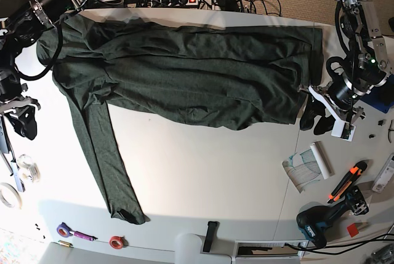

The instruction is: Layout the t-shirt on the table in an organized manner, then fold the t-shirt properly

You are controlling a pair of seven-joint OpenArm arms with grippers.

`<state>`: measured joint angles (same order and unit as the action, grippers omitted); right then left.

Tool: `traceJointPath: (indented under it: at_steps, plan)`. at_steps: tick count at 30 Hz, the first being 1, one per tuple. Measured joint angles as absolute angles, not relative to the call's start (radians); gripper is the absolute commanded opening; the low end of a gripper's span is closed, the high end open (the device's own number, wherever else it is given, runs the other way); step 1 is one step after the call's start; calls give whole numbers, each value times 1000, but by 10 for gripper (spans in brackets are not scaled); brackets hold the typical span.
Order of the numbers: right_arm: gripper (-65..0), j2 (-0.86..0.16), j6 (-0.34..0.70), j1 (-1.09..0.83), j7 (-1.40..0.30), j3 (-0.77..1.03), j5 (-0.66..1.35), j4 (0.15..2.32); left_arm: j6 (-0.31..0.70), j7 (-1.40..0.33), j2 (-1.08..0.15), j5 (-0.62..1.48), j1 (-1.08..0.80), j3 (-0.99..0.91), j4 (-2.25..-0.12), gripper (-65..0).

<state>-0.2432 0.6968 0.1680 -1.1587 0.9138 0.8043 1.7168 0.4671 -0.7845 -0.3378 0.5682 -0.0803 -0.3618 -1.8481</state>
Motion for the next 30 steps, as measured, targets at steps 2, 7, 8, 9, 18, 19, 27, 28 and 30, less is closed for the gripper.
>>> traceJointPath:
  at_steps: [2, 7, 8, 9, 18, 19, 27, 28, 30]
  plan:
    - [-457, -243, 697, 168, -1117, 914, 772, 1717, 467, -785, -338, 568, -80, -362, -1848, -403]
    - [-457, -244, 696, 168, -1009, 899, 635, 1695, 467, -785, -338, 572, -80, -362, -1848, -403]
    - [-457, -245, 694, 168, -989, 884, 619, 1676, 467, -784, -338, 582, -80, -362, -1848, -403]
    - [-457, -245, 694, 168, -967, 863, 600, 1652, 467, -784, -338, 591, -80, -362, -1848, -403]
    - [-457, -247, 644, 191, -559, 616, 247, 1341, 467, -800, -316, 587, -91, -363, -1848, -403]
    - [-457, -245, 603, 207, -543, 596, 208, 1302, 467, -800, -316, 587, -95, -363, -1848, -403]
    - [-457, -259, 523, 392, -444, 571, 157, 1073, 464, -803, -294, 606, -134, -365, -1848, -403]
    - [-457, -266, 520, 420, -444, 569, 144, 1037, 463, -811, -284, 641, -145, -366, -1848, -403]
    - [-457, -287, 517, 467, -440, 569, 138, 957, 475, -818, -266, 712, -168, -363, -1847, -403]
